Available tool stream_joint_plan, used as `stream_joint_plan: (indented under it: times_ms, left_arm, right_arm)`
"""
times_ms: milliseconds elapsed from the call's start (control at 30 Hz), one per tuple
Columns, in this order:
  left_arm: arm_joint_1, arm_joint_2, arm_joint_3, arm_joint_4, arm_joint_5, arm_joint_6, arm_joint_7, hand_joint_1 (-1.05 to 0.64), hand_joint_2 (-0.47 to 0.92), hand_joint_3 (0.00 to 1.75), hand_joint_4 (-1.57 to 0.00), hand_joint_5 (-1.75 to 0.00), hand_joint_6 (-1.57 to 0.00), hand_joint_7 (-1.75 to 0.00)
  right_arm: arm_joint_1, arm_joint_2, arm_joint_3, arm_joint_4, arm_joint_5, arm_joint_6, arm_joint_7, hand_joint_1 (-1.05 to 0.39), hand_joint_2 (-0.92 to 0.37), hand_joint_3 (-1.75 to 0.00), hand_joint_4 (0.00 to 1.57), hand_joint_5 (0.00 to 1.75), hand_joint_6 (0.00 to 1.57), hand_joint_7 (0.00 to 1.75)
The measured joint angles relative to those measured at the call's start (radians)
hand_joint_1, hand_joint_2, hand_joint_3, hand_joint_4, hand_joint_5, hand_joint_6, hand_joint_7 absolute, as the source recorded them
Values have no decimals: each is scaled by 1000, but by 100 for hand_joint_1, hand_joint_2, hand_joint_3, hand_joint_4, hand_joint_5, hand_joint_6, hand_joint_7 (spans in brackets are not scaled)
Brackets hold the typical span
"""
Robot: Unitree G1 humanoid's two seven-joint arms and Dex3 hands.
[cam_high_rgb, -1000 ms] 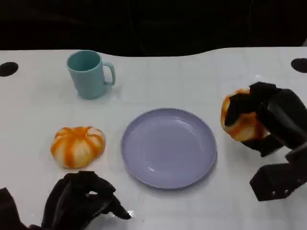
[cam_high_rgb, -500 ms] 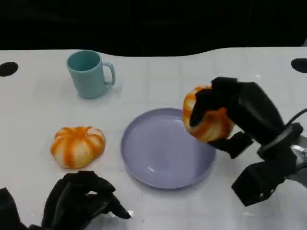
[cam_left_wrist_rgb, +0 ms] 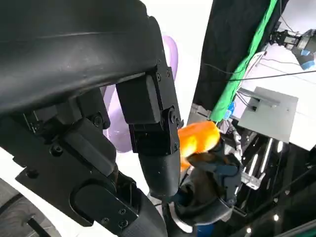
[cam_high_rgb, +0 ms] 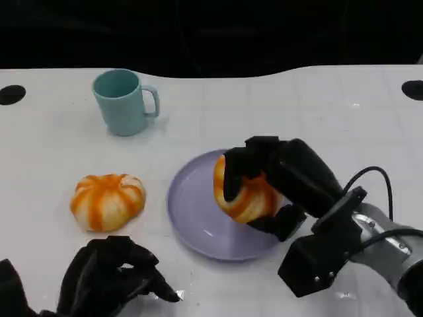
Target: Grasp the bread from the table and place it into the plate.
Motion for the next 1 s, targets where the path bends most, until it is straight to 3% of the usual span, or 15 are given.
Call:
stream_joint_plan:
  times_ms: [100, 200, 300, 367, 433, 500, 667, 1000]
  left_arm:
    - [2, 0, -1, -3, 0, 0, 0, -100, 57, 0, -157, -50, -157, -23]
    - [3, 0, -1, -5, 0, 0, 0, -100, 57, 0, -157, -51, -157, -23]
    - [4, 0, -2, -6, 2, 0, 0, -102, 57, 1, -157, -51, -157, -24]
    - [6, 0, -3, -7, 7, -1, 1, -103, 57, 1, -157, -52, -157, -24]
    - [7, 0, -5, -11, 11, -1, 1, -103, 57, 0, -157, -52, -157, -24]
    - [9, 0, -5, -14, 11, -1, 1, -103, 57, 0, -157, -52, -157, -24]
    - [9, 0, -6, -18, 11, -1, 1, -103, 57, 0, -157, -52, -157, -24]
    - [10, 0, -7, -19, 12, -1, 1, -103, 57, 0, -157, -51, -157, -23]
  right_arm:
    - [-8, 11, 4, 46, 1, -14, 8, -1, -22, -152, 101, 173, 91, 145]
    - [-15, 13, 7, 72, 3, -20, 35, -5, -31, -129, 95, 145, 90, 100]
    - [-22, 13, 7, 85, 6, -18, 62, -13, -40, -100, 74, 112, 77, 60]
    - [-22, 12, 7, 86, 12, -2, 105, -26, -56, -71, 54, 78, 63, 31]
    - [-22, 4, 10, 79, 15, 20, 162, -39, -82, -28, 40, 55, 54, 12]
    - [-22, -12, 15, 58, 14, 38, 200, -47, -90, -17, 31, 45, 47, 4]
    - [-18, -57, 22, -28, 15, 88, 293, -60, -92, -18, 15, 39, 38, 0]
    - [61, -142, -12, -212, 64, 143, 402, -62, -92, -17, 9, 42, 36, 0]
